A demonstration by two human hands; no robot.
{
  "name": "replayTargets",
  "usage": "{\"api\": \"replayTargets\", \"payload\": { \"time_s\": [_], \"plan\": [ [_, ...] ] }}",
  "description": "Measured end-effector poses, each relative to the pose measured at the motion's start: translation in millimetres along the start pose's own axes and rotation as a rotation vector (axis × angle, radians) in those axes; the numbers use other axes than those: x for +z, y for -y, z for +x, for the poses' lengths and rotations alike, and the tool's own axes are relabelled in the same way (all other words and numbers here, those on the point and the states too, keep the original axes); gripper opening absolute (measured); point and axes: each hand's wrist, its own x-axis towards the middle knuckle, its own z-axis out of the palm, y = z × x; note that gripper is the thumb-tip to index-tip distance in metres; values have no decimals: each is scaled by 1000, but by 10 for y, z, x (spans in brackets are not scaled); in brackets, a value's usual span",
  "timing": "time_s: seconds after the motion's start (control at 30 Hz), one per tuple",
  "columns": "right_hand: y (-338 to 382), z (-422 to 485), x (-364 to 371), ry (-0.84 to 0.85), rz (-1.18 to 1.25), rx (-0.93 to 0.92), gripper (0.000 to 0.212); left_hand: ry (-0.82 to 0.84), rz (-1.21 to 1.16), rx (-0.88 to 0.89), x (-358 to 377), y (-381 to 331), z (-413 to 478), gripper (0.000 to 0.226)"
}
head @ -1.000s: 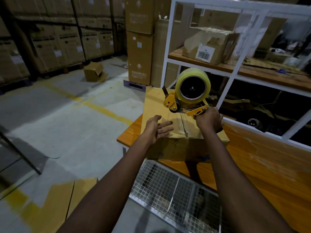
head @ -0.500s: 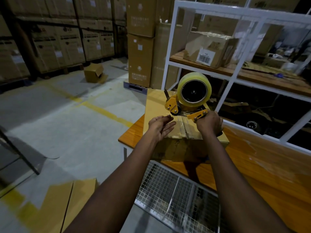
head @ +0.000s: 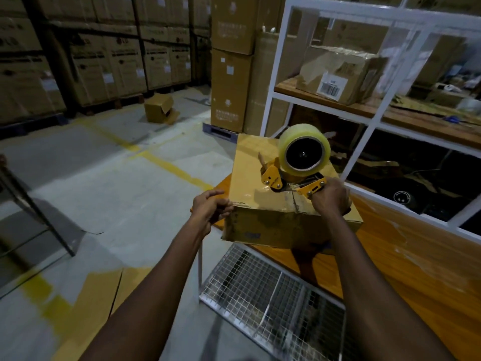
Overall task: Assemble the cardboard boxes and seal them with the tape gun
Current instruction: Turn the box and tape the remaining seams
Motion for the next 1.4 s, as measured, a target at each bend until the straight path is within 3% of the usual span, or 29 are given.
{"api": "replayTargets", "payload": {
  "time_s": [0.13,0.4,0.87,1.07,1.23,1.4],
  "plan": [
    [6,-24,157,50,-79,-114,17,-102,-2,31,-129,70,-22,23],
    [55,-50,325,12,-147,-176,14,-222,80,129,-209,115,90,27],
    [26,-50,432,9,-264,-196,18,-144,62,-17,-281,347,375,14],
    [-36,-69,461,22,-342,-262,18,-144,440,41,-243,473,424,5],
    [-62,-59,474,20,-335,-299,19,-136,900,264,-250,450,487,13],
    [-14,-73,446,22,-334,-307,24,-173,1110,321,-253,434,471,23]
  ]
}}
